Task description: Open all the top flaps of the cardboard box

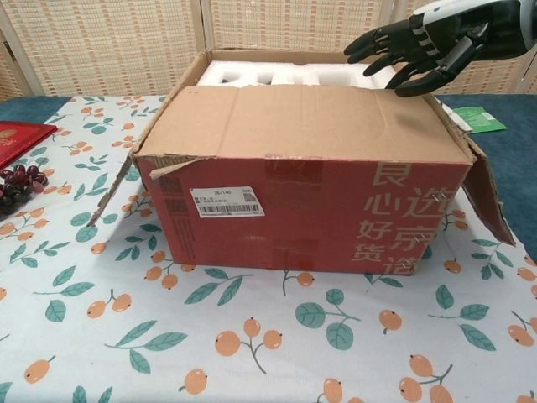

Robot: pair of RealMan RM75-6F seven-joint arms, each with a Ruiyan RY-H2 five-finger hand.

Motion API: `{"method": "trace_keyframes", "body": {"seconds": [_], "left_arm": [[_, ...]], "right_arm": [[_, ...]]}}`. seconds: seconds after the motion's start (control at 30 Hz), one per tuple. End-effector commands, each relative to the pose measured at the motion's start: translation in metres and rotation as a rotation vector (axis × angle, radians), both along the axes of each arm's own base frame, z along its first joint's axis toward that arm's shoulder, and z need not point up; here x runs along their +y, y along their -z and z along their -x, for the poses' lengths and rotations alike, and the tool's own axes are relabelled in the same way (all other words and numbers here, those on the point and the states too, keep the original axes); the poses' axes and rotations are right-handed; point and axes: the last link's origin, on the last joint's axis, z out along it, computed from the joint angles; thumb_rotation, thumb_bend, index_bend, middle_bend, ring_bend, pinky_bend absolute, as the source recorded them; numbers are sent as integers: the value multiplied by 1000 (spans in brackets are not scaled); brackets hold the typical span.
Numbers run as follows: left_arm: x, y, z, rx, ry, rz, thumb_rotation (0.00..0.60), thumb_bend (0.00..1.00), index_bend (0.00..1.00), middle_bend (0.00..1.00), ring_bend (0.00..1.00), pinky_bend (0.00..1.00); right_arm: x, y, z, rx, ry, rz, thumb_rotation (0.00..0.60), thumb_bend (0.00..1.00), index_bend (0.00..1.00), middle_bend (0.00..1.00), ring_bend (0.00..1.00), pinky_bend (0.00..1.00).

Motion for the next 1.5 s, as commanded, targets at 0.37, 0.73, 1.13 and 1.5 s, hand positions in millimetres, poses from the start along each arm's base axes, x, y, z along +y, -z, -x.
{"method": "trace_keyframes", "body": {"seconds": [0.37, 0.73, 1.13, 1.5], "left_arm": [[-1, 2, -2, 4, 2, 3, 600, 408, 0, 0, 0, 0], [-2, 7, -7, 4, 11, 12, 600, 408, 0, 0, 0, 0], [-3, 11, -21, 7, 32, 15, 600, 408, 0, 0, 0, 0], [1, 18, -30, 6, 39, 34, 600, 408, 0, 0, 0, 0]], "right_arm": [[13, -9, -3, -70, 2, -39, 600, 429, 0, 0, 0, 253], [28, -42, -16, -155, -28, -21, 600, 429, 0, 0, 0, 289], [58, -78, -39, -188, -86, -3, 600, 429, 0, 0, 0, 290], [101, -94, -50, -198, -139, -81, 600, 428, 0, 0, 0, 313]]}}
